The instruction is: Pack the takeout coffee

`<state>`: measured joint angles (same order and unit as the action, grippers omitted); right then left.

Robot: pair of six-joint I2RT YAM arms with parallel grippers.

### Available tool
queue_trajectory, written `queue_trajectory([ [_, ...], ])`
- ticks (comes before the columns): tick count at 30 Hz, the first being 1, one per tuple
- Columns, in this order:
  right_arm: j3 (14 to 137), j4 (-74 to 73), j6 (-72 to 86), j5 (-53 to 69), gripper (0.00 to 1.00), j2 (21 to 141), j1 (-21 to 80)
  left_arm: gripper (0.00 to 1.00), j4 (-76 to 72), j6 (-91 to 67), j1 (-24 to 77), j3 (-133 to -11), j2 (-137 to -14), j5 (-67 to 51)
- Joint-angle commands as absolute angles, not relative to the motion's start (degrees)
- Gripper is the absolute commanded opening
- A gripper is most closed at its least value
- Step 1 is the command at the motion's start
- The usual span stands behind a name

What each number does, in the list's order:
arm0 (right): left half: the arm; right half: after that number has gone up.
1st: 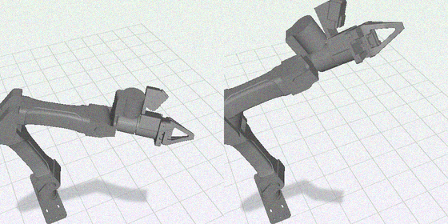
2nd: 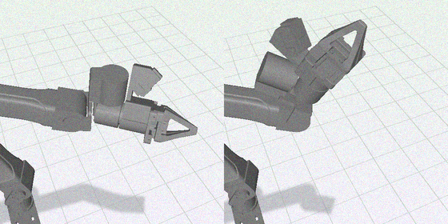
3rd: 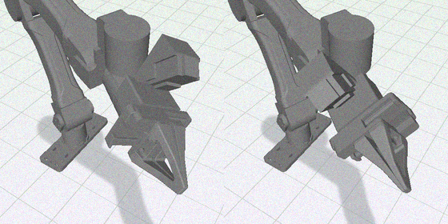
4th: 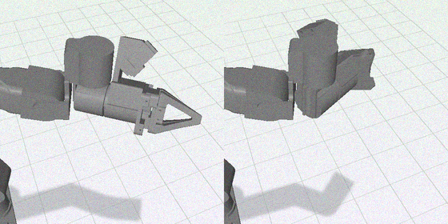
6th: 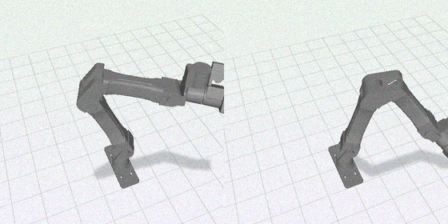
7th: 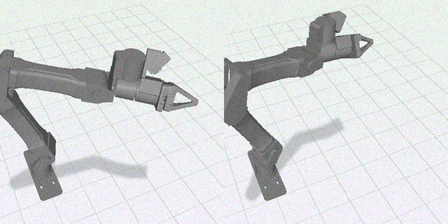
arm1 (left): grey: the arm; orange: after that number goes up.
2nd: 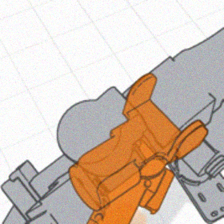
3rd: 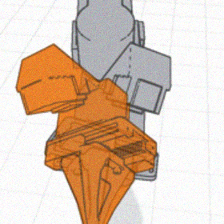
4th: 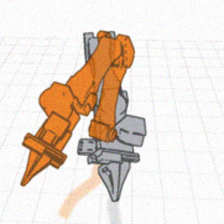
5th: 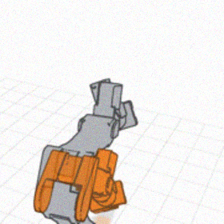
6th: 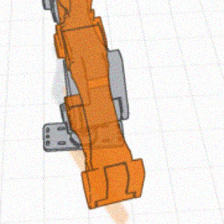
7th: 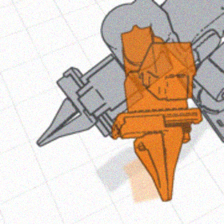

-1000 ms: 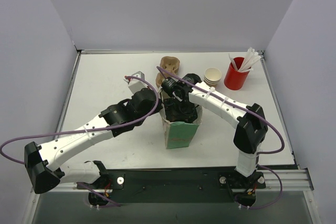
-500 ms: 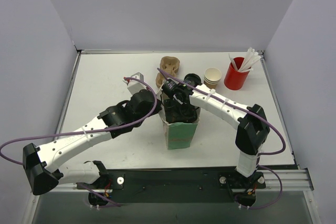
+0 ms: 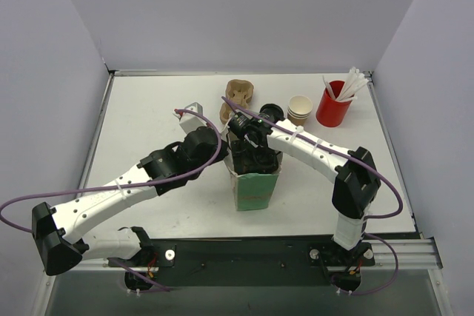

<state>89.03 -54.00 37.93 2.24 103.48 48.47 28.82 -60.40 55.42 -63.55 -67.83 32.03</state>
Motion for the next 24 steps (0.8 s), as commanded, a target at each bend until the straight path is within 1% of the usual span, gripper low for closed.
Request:
queue_trajectory([
  [1,89.6,-60.4,38.3,1.7,0.41,102.1,48.9,0.0,25.6,-61.8,55.6,-63.8,-66.1,32.9],
  [24,86.7,-56.9,38.9,0.2,0.41,102.2,49.3,0.0,24.8,-61.6,55.7,-62.4,-64.6,32.7],
])
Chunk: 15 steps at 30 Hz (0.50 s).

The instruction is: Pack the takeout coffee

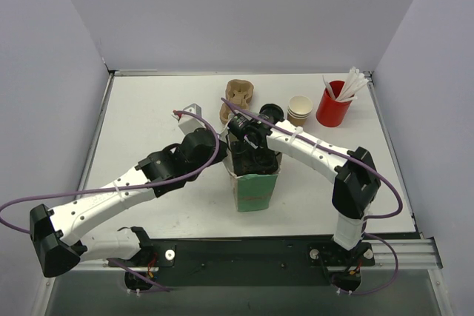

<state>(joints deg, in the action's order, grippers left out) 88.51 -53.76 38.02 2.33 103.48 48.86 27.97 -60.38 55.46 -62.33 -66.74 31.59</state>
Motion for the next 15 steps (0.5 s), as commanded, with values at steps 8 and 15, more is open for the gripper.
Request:
queue_trajectory([
  [8,85.8,-55.9,38.7,0.2,0.4,102.3,49.5,0.0,24.8,-61.4,55.7,-62.1,-64.2,32.6],
  [15,85.2,-55.0,38.5,-1.6,0.4,102.4,49.6,0.0,24.7,-61.3,55.6,-62.0,-64.0,32.3],
])
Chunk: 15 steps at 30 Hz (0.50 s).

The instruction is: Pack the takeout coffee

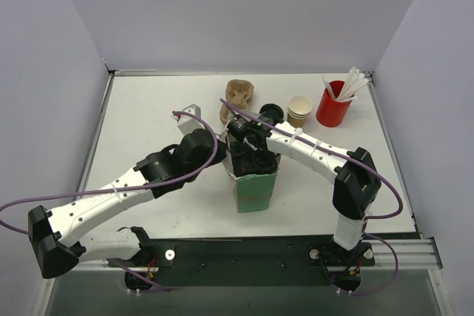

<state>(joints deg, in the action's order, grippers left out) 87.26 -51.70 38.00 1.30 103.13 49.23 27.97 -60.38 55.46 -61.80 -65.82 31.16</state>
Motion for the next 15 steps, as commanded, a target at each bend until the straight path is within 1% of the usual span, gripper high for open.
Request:
queue_trajectory([
  [1,85.0,-54.9,38.5,-1.8,0.4,102.5,49.6,0.0,24.7,-61.3,55.6,-62.0,-63.9,32.2],
  [15,83.1,-52.9,38.1,-2.6,0.4,102.7,49.6,0.0,24.4,-60.9,55.6,-61.7,-63.6,31.6],
])
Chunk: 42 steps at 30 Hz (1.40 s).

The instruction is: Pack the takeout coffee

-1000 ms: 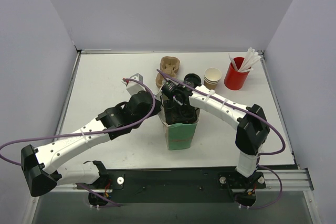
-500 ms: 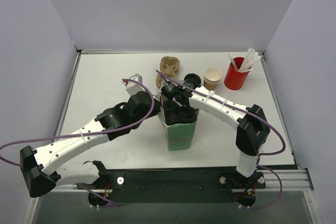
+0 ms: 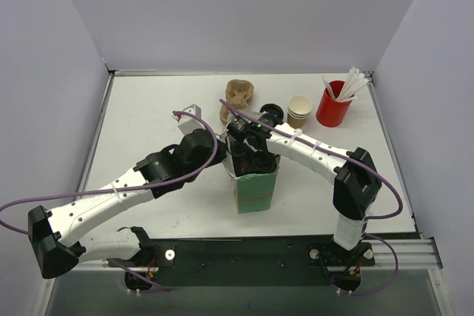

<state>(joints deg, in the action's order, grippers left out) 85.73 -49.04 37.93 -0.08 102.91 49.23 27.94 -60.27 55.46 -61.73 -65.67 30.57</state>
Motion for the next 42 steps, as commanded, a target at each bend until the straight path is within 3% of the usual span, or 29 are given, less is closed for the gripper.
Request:
queue_trajectory([
  [1,82.9,-52.6,38.1,-2.7,0.4,102.8,49.7,0.0,24.4,-61.0,55.6,-61.7,-63.6,31.6],
  [42,76.6,-48.4,38.3,-4.2,0.4,102.7,50.5,0.0,23.3,-61.3,55.6,-60.5,-63.7,29.7],
])
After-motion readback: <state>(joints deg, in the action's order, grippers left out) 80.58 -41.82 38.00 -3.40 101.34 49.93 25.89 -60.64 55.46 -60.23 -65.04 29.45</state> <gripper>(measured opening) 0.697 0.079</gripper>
